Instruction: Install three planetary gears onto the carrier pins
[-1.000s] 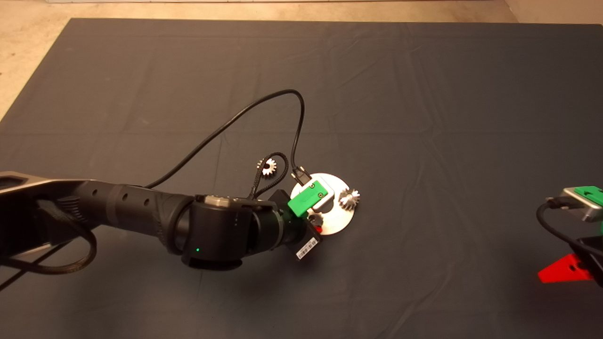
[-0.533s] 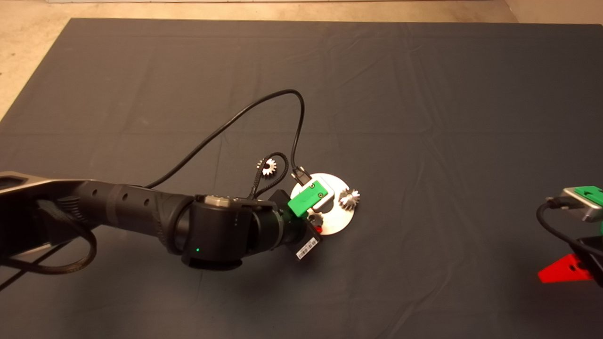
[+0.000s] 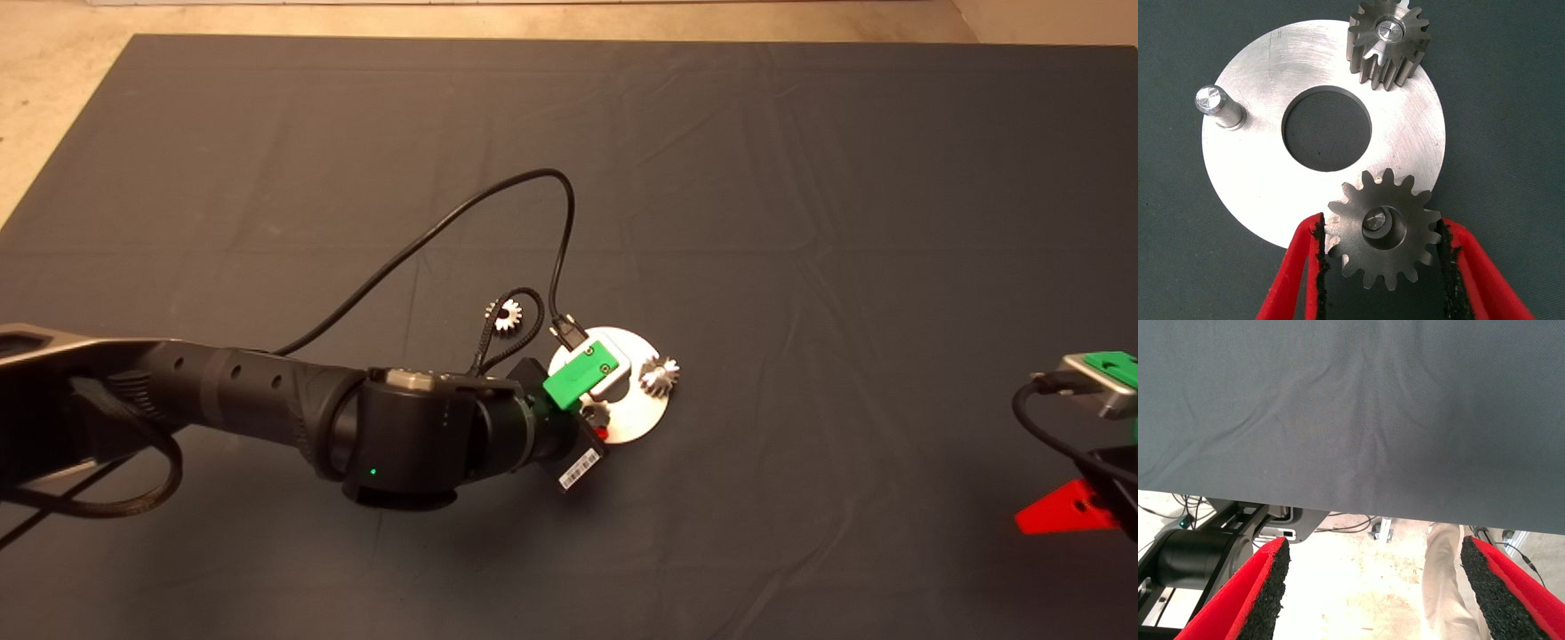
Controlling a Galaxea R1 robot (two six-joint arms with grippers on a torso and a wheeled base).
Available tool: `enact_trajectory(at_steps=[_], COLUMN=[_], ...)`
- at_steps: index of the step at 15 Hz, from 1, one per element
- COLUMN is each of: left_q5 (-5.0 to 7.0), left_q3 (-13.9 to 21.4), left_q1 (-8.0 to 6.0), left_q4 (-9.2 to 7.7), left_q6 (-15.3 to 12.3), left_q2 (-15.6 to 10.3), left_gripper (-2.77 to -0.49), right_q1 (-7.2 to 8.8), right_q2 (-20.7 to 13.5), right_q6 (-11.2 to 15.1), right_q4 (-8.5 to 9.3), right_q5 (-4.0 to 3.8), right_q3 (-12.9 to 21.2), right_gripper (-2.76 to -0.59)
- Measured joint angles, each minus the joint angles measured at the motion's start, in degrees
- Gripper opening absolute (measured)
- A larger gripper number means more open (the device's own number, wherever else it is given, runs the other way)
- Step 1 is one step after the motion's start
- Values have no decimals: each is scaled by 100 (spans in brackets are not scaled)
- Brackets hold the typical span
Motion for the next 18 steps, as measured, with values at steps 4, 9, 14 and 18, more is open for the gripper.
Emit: enact_trajectory(at_steps=[4,9,14,18], left_q5=[0,-18,-17,143], left_q3=[0,34,46,83], left_q1=[0,0,-2,-164], left_q4=[0,3,2,1], left_q6=[-13,-15,-13,-11], left_q2=[0,2,-52,-479], left_gripper=[-224,-223,-223,-209], right_q1=[0,0,0,2], right_q2=[0,0,0,-11], right_q6=[0,2,0,0], right_q4=[0,0,0,0], right_q5=[0,0,0,-2], right_q3=[0,0,0,0], right_gripper=[-147,-147,-147,-147])
